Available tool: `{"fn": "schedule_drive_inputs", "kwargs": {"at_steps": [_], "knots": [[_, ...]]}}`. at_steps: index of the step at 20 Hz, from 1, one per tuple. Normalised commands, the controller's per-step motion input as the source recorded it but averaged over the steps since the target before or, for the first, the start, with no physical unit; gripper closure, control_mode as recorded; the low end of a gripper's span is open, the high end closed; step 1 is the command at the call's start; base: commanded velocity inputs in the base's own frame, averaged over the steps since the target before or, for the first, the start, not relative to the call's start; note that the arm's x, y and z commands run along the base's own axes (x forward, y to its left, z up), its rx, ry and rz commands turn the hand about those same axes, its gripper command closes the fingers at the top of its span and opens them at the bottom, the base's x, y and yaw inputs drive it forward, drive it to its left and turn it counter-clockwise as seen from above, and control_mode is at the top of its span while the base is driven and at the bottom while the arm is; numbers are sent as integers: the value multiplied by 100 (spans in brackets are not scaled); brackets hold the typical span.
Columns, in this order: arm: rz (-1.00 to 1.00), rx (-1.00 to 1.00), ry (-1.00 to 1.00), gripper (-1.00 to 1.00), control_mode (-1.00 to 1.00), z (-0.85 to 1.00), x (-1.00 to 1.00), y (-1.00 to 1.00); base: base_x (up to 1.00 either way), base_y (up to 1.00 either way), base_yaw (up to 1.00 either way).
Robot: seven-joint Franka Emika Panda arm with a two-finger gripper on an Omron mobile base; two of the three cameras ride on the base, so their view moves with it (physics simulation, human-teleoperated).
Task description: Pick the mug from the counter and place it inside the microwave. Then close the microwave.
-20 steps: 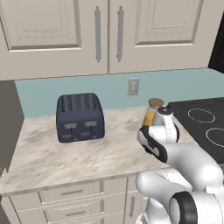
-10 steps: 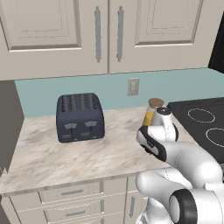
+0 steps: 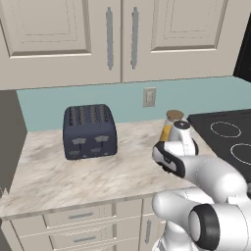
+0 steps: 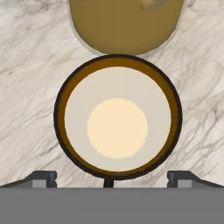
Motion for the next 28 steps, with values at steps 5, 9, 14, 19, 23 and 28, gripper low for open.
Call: {"fn": "schedule_drive_inputs", "kwargs": {"at_steps": [5, 9, 14, 19, 23, 28], "knots": [[0, 0, 0, -100, -100, -23, 0, 0, 0, 0, 0], [0, 0, 0, -100, -100, -10, 0, 0, 0, 0, 0], [0, 0, 0, -100, -100, -1, -1, 0, 0, 0, 0], [0, 0, 0, 100, -100, 0, 0, 0, 0, 0, 0], [0, 0, 0, 100, -100, 0, 0, 0, 0, 0, 0], [0, 0, 0, 100, -100, 0, 0, 0, 0, 0, 0]]}}
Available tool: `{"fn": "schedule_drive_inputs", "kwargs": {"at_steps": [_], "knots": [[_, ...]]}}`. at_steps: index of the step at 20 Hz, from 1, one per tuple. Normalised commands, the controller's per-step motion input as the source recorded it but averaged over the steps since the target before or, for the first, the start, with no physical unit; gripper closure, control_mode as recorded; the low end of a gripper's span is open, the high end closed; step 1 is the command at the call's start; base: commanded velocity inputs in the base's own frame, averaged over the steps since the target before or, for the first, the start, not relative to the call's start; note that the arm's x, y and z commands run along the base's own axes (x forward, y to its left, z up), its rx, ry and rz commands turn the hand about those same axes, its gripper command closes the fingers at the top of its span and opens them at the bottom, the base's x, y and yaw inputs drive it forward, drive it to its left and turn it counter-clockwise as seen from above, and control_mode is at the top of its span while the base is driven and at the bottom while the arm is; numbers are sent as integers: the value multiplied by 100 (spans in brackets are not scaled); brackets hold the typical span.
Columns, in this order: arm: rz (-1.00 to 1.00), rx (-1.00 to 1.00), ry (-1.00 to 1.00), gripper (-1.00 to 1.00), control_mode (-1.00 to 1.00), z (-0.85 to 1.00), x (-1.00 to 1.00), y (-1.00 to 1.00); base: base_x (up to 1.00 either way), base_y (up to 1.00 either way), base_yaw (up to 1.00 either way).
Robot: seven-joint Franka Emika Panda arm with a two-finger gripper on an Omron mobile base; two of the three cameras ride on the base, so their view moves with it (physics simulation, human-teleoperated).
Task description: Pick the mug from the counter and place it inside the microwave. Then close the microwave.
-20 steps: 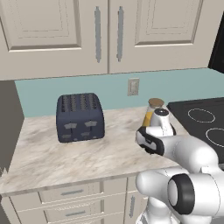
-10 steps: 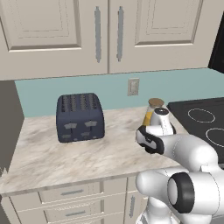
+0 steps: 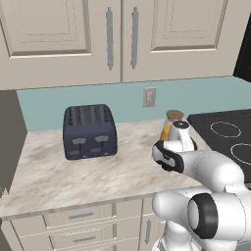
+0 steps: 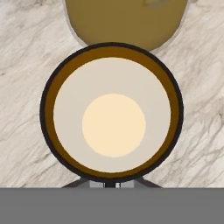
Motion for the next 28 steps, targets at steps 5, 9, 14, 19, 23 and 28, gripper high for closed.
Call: {"fn": "schedule_drive_inputs", "kwargs": {"at_steps": [5, 9, 14, 19, 23, 28], "knots": [[0, 0, 0, 100, -100, 0, 0, 0, 0, 0, 0], [4, 0, 0, 100, -100, 7, -1, 0, 0, 0, 0], [10, 0, 0, 100, -100, 70, -17, 0, 0, 0, 0], [10, 0, 0, 100, -100, 93, -22, 7, 0, 0, 0], [9, 0, 0, 100, -100, 59, -41, 33, 0, 0, 0], [5, 0, 0, 100, -100, 12, -55, 53, 0, 0, 0]]}}
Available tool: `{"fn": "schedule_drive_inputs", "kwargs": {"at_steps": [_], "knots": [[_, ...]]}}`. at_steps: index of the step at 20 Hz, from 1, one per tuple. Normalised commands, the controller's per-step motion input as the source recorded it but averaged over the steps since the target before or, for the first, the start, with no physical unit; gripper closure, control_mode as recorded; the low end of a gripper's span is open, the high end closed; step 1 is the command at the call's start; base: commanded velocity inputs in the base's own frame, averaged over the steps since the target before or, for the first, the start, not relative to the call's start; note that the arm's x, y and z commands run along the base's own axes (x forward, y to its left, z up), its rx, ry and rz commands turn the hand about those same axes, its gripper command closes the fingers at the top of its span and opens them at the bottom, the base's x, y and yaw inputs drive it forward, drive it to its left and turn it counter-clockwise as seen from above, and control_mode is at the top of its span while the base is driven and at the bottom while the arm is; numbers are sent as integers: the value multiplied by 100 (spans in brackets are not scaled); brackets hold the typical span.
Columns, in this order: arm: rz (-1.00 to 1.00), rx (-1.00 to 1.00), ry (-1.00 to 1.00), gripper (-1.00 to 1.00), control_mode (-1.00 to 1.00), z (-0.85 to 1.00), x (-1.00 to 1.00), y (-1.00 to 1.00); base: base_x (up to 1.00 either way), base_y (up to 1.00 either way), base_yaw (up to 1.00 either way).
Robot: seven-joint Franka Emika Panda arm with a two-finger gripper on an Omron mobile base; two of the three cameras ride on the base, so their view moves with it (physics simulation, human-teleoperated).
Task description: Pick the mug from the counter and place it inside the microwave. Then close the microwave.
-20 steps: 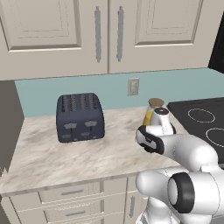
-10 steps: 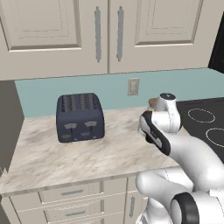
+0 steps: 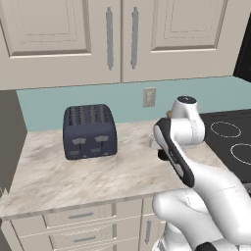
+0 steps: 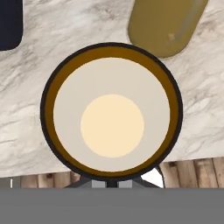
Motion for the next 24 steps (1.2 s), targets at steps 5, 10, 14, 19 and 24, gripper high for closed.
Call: {"fn": "schedule_drive_inputs", "kwargs": {"at_steps": [5, 10, 14, 19, 24], "knots": [[0, 0, -6, 100, -100, 3, -58, 60, 0, 0, 0], [0, 0, -8, 100, -100, 30, -48, 18, 0, 0, 0], [0, -1, -7, 100, -100, 56, -22, 0, 0, 0, 0], [0, 0, -3, 100, -100, 43, -16, 0, 0, 0, 0], [0, 0, 0, 100, -100, 36, -9, 0, 0, 0, 0]]}}
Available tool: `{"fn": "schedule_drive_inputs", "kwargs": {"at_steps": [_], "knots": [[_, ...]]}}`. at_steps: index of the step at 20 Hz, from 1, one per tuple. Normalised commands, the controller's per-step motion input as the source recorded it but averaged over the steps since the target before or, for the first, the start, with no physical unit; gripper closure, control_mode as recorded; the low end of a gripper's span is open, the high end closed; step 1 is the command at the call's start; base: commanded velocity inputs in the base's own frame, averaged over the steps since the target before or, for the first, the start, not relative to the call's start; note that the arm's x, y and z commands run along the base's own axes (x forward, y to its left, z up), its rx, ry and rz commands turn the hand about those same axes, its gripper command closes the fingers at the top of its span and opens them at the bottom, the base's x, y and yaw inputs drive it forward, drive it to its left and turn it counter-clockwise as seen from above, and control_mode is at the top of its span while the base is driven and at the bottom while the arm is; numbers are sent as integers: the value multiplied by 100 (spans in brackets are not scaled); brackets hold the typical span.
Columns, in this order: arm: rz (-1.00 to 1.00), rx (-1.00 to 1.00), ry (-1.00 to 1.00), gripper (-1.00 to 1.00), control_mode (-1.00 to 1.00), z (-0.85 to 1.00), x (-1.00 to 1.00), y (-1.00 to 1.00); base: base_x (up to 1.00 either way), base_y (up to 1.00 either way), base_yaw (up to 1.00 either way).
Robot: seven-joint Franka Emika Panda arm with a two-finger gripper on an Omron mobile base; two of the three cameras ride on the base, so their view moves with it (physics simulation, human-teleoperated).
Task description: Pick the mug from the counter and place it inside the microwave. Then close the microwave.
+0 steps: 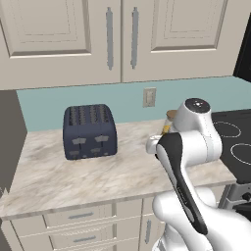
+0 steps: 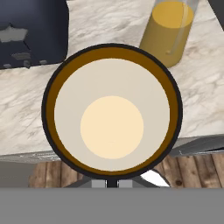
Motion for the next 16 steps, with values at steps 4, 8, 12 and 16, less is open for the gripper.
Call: {"fn": "schedule_drive_inputs", "kwargs": {"at_steps": [4, 8, 12, 16], "knots": [[0, 0, -2, 100, -100, 3, -8, 0, 0, 0, 0], [0, 0, -16, 100, -100, 1, -30, 0, 0, 0, 0], [0, 0, -21, 100, -100, 12, -47, 0, 0, 0, 0], [0, 0, -10, 100, -100, 30, -34, 0, 0, 0, 0]]}}
